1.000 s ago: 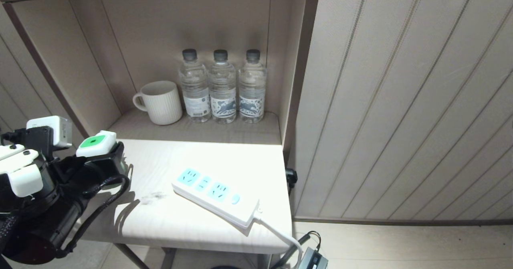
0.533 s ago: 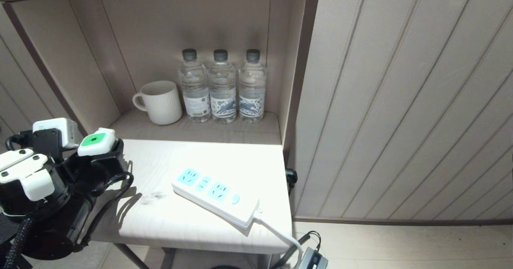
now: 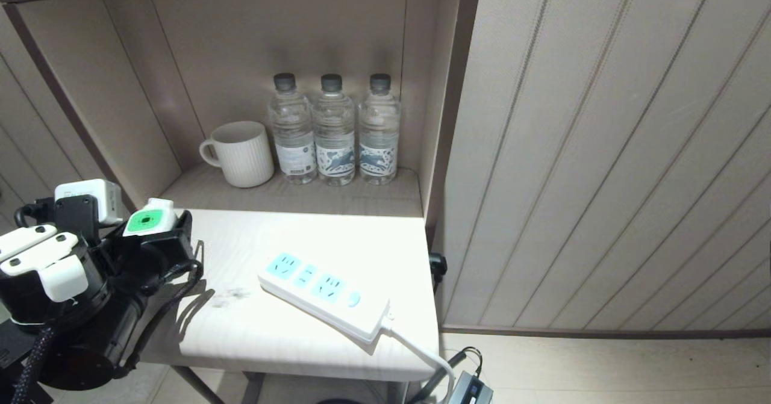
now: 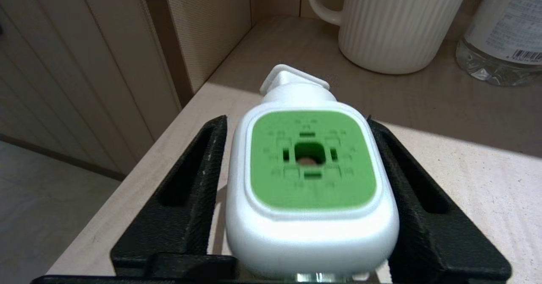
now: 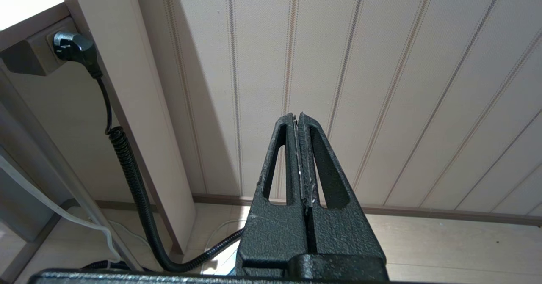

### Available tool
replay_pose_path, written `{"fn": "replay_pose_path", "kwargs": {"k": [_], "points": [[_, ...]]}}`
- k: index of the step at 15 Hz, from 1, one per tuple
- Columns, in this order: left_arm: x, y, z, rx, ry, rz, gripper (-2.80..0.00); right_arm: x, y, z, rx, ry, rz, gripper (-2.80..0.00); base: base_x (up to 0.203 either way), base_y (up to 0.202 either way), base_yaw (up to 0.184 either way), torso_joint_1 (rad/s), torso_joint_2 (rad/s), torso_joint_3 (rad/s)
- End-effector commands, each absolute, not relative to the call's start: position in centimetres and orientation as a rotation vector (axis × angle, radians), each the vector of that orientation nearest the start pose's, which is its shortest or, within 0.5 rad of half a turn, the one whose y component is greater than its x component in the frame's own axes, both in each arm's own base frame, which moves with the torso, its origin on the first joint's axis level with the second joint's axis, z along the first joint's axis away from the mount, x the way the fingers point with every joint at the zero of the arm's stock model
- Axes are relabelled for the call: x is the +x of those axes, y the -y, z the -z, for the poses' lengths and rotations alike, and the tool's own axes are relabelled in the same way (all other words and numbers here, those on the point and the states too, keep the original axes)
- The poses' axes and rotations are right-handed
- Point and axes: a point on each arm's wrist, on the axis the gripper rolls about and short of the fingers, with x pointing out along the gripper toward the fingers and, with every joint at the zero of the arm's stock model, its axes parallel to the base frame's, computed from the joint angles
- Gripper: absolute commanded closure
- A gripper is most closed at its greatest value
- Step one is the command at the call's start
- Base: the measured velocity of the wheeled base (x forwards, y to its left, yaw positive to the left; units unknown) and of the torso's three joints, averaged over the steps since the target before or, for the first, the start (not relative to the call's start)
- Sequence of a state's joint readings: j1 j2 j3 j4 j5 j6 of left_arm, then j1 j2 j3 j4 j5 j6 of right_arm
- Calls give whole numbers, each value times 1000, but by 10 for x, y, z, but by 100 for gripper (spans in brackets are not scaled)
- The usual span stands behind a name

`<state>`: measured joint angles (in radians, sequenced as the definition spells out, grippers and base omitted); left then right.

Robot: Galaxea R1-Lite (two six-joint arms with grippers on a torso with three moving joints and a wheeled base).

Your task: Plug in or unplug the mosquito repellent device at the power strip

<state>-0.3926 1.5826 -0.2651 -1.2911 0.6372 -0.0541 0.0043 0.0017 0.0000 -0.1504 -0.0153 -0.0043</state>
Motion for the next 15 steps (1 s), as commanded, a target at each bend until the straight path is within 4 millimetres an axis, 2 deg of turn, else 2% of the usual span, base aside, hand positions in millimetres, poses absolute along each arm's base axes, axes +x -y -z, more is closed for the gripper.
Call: {"fn": "replay_pose_path", "kwargs": {"k": [1,5,9,10,15], "points": [[207,71,-150,-50,-1,-249,-280,-24,0,-91,-3,149,11,0,0,0,0,0,0,0],[201,69,-160,-68,37,-248,-280,-24,0,-91,-3,149,11,0,0,0,0,0,0,0],[175,58,-193,-102,145,-247,-280,-24,0,-91,-3,149,11,0,0,0,0,0,0,0],[169,56,-199,-102,147,-247,0,-24,0,-91,-5,149,11,0,0,0,0,0,0,0],[129,38,-246,-94,133,-302,0,-24,0,-91,-5,149,8,0,0,0,0,0,0,0]]}}
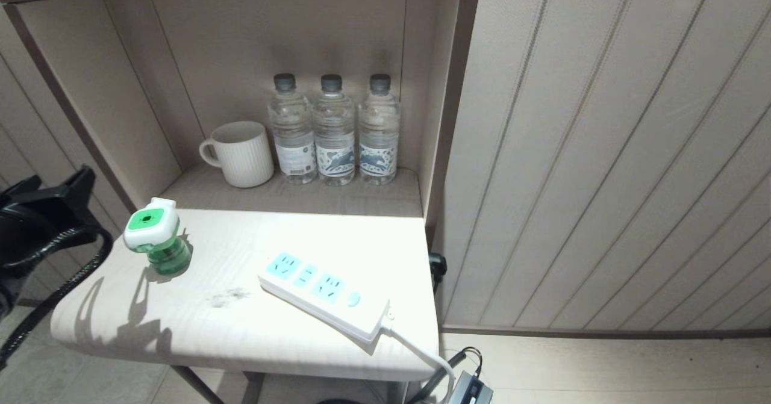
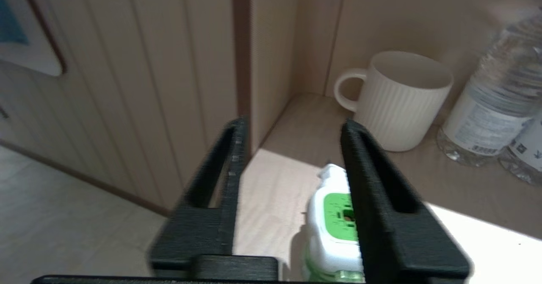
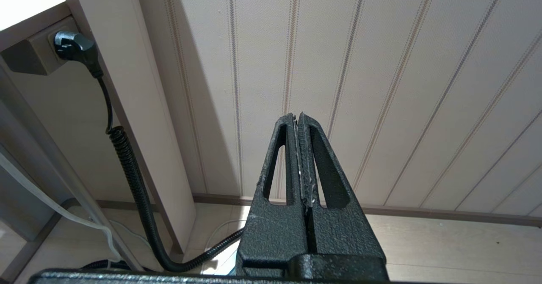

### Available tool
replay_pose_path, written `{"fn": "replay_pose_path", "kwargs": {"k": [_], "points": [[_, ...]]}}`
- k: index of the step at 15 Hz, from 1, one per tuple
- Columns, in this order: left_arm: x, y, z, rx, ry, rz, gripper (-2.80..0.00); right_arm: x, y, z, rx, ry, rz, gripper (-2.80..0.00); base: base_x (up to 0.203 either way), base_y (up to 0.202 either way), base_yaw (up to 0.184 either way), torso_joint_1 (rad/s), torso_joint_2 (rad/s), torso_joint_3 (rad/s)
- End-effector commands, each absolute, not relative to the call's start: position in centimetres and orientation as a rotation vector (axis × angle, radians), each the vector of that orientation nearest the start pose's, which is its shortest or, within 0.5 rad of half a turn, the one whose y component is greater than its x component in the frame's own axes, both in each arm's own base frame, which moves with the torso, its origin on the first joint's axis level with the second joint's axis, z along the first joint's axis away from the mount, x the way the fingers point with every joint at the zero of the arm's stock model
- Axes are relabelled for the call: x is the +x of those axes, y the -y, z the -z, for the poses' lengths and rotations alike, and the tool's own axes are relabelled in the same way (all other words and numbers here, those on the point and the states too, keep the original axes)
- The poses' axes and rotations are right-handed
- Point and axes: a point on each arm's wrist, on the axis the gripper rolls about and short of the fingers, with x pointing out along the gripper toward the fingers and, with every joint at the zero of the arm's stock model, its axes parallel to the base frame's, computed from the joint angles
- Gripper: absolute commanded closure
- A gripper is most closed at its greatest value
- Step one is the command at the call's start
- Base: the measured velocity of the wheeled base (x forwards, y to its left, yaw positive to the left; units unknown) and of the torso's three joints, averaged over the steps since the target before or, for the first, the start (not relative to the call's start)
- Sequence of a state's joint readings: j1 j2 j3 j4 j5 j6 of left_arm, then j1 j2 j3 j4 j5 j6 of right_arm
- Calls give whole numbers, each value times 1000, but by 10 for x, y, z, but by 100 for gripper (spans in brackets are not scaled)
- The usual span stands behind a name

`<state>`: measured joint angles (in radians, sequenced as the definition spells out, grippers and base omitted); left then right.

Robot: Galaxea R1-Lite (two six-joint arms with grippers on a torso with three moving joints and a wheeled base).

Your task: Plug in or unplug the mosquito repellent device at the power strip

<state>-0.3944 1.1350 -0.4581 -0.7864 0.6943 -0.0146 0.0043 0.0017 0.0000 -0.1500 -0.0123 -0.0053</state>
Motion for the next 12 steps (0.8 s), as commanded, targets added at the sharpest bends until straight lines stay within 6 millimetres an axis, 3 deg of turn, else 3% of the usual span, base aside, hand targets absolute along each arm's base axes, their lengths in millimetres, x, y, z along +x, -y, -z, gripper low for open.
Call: {"fn": "replay_pose_path", "kwargs": {"k": [1,3,6,7,9,12], "points": [[117,33,-257,-92,128,-324,0,-24,0,-91,-5,147,7,0,0,0,0,0,0,0],[83,16,-270,-67,77,-430,0,-24,0,-91,-5,150,5,0,0,0,0,0,0,0],[36,-9,-261,-55,26,-678,0,-24,0,-91,-4,150,5,0,0,0,0,0,0,0],[22,-15,-252,-49,16,-775,0,-24,0,-91,-3,150,5,0,0,0,0,0,0,0],[-1,-18,-211,-18,-45,-881,0,-24,0,-91,4,149,3,0,0,0,0,0,0,0],[-3,-15,-156,0,-137,-694,0,-24,0,-91,10,149,4,0,0,0,0,0,0,0]]}}
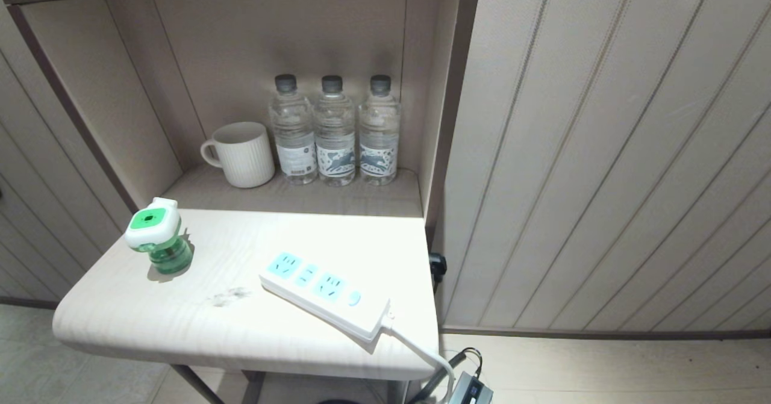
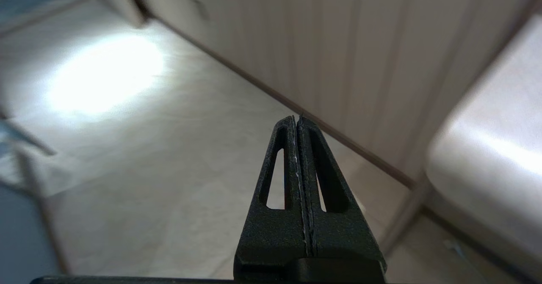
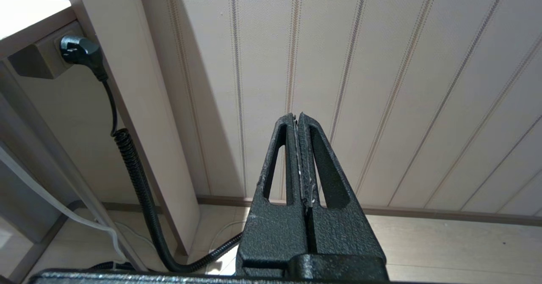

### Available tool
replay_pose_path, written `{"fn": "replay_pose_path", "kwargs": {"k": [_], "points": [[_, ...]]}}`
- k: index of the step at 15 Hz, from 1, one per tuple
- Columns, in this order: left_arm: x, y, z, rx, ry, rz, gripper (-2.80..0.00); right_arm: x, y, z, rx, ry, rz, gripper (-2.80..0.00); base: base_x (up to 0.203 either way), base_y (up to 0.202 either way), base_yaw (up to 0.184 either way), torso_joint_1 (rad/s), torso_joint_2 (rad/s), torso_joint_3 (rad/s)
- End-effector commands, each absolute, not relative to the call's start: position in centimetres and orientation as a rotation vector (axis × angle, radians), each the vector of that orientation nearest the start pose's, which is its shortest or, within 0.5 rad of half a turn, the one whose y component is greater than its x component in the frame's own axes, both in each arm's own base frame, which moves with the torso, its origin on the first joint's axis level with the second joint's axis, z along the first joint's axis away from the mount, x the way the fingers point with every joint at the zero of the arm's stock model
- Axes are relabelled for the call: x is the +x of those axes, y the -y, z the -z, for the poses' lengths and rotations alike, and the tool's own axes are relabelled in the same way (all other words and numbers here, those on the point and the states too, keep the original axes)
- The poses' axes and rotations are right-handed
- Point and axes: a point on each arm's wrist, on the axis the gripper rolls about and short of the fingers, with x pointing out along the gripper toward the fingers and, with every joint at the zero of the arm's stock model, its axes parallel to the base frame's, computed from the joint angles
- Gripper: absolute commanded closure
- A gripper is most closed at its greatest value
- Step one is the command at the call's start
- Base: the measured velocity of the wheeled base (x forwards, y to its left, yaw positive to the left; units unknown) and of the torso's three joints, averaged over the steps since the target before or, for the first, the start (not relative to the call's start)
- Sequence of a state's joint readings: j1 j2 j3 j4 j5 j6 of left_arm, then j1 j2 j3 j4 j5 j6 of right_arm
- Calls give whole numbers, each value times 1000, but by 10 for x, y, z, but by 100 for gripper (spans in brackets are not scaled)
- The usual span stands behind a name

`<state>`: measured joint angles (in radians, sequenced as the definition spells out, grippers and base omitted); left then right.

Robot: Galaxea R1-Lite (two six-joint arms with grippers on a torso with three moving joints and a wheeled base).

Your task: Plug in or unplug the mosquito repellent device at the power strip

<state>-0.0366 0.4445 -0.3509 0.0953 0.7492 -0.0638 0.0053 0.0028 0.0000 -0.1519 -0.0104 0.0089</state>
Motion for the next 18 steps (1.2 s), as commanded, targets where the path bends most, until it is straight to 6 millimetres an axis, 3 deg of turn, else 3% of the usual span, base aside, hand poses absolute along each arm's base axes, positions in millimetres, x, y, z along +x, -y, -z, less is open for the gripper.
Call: {"fn": "replay_pose_path", "kwargs": {"k": [1,3,5,7,9,10,11,15,18], "points": [[0,-14,-144,1,-146,-655,0,-24,0,-91,10,150,5,0,0,0,0,0,0,0],[3,-13,-112,14,-184,-664,0,-24,0,-91,10,149,5,0,0,0,0,0,0,0],[-1,-11,-98,1,-153,-569,0,-24,0,-91,10,149,5,0,0,0,0,0,0,0],[1,-7,-101,-16,-70,-364,0,-24,0,-91,10,150,5,0,0,0,0,0,0,0],[1,-2,-116,-4,96,-140,0,-24,0,-91,10,149,5,0,0,0,0,0,0,0],[1,0,-114,4,80,-76,0,-24,0,-91,10,149,5,0,0,0,0,0,0,0],[0,0,-108,4,29,-60,0,-24,0,-91,10,149,5,0,0,0,0,0,0,0],[-24,1,-102,45,236,-8,0,-24,0,-91,2,150,1,0,0,0,0,0,0,0],[-26,0,-101,18,255,4,0,-24,0,-91,7,149,1,0,0,0,0,0,0,0]]}}
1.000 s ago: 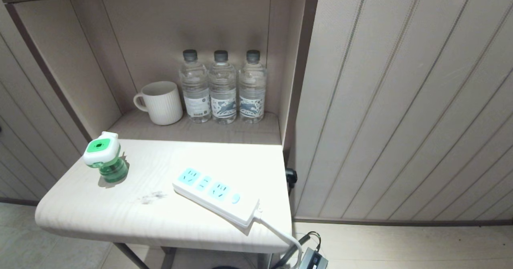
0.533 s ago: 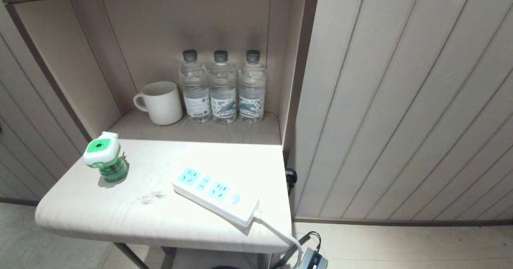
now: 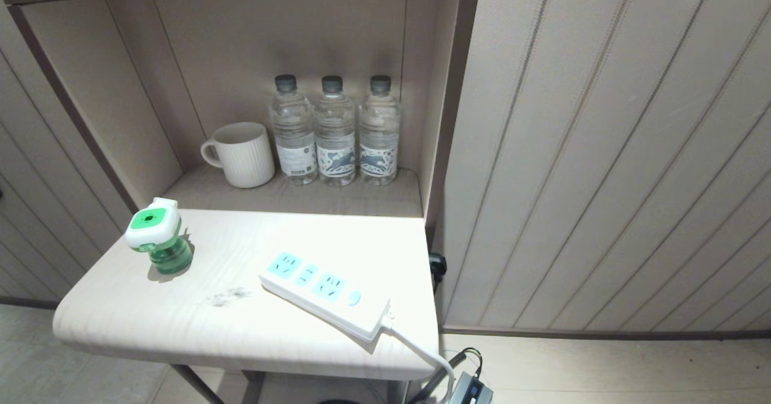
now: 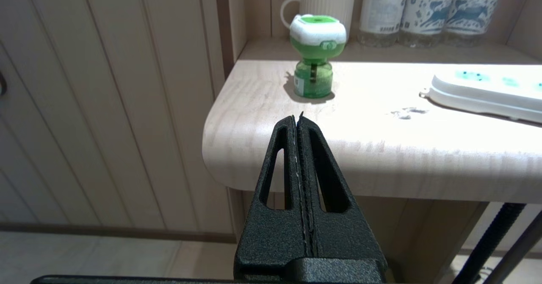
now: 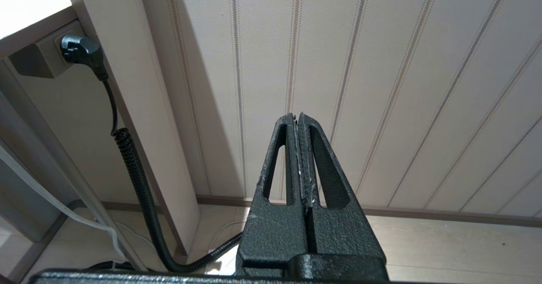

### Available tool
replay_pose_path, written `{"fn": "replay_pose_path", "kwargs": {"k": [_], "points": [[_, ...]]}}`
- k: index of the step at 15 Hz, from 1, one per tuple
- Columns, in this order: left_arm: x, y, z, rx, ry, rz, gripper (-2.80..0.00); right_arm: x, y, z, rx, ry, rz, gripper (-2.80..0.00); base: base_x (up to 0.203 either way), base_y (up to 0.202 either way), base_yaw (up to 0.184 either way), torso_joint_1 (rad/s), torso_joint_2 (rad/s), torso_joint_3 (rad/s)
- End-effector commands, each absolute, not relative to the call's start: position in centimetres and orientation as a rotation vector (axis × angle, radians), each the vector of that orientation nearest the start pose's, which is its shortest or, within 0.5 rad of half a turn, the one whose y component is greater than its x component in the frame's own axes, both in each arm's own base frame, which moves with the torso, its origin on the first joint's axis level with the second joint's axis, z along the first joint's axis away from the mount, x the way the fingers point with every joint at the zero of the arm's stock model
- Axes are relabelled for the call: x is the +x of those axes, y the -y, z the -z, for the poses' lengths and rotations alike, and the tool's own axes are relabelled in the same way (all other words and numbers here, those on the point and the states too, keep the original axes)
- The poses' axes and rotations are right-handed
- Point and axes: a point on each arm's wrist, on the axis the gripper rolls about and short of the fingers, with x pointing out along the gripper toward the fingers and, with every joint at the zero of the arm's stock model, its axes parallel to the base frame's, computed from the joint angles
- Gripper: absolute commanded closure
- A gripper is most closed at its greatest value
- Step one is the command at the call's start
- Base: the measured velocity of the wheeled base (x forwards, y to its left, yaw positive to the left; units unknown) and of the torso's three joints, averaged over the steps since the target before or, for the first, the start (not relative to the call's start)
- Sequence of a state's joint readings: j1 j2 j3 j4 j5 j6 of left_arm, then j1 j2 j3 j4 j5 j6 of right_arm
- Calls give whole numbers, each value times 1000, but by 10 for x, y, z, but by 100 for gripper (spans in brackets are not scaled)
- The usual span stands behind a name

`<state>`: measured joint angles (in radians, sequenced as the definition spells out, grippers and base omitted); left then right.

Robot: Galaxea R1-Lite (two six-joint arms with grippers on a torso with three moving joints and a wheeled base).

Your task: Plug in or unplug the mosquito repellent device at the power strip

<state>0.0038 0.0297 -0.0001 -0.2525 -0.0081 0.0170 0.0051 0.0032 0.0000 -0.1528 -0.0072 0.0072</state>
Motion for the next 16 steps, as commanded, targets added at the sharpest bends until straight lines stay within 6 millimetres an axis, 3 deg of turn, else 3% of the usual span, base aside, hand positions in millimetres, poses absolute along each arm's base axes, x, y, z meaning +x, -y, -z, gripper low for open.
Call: {"fn": "replay_pose_path", "kwargs": {"k": [1,16], "points": [[-26,0,-101,16,255,4,0,-24,0,-91,12,149,1,0,0,0,0,0,0,0],[-26,0,-102,-18,262,6,0,-23,0,-91,21,147,5,0,0,0,0,0,0,0]]}}
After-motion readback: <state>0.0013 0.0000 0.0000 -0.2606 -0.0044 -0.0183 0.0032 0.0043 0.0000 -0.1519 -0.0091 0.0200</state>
